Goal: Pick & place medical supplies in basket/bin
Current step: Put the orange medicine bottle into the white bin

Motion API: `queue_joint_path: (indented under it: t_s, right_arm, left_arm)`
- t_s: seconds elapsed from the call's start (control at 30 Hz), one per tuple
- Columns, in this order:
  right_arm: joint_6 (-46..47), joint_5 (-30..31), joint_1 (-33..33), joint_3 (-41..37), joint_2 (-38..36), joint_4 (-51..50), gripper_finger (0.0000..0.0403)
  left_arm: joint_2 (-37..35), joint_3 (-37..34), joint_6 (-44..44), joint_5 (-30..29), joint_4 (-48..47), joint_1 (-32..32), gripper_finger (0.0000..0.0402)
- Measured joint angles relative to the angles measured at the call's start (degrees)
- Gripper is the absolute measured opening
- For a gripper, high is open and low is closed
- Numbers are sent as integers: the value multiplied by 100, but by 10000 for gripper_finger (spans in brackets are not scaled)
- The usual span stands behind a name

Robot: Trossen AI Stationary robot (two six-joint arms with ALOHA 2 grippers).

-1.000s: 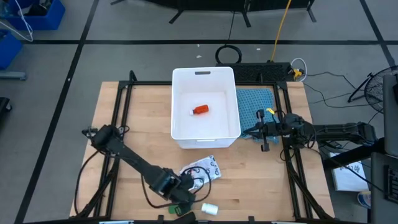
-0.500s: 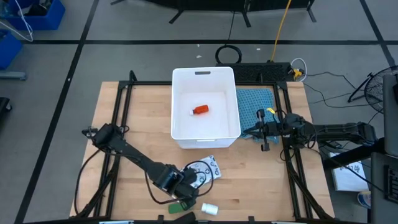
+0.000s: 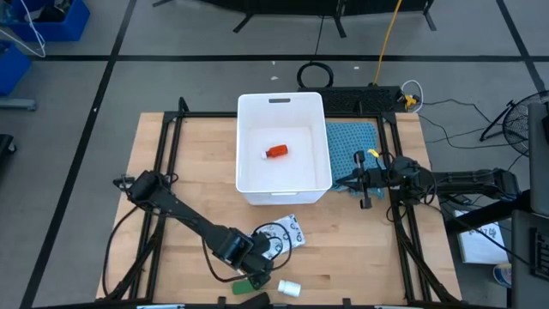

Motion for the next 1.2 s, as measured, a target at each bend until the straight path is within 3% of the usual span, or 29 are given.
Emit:
queue_joint_path:
  t_s: [0.3,0.57,1.0,1.2]
  right_arm:
    - [-1,0,0,0,0,-2,1]
    - [1,0,0,0,2,-4,1]
    - [-102,22,0,0,4,-50,1]
    - [-109,22,0,2,4,-50,1]
  left_arm:
    - [0,-531,-96,237,169,-13,385]
    - [-7,-1115,-91,341,1224,-16,386]
    - [-13,-1659,249,235,1283,-5,385]
    - [-9,-1618,933,125,1491,2,341]
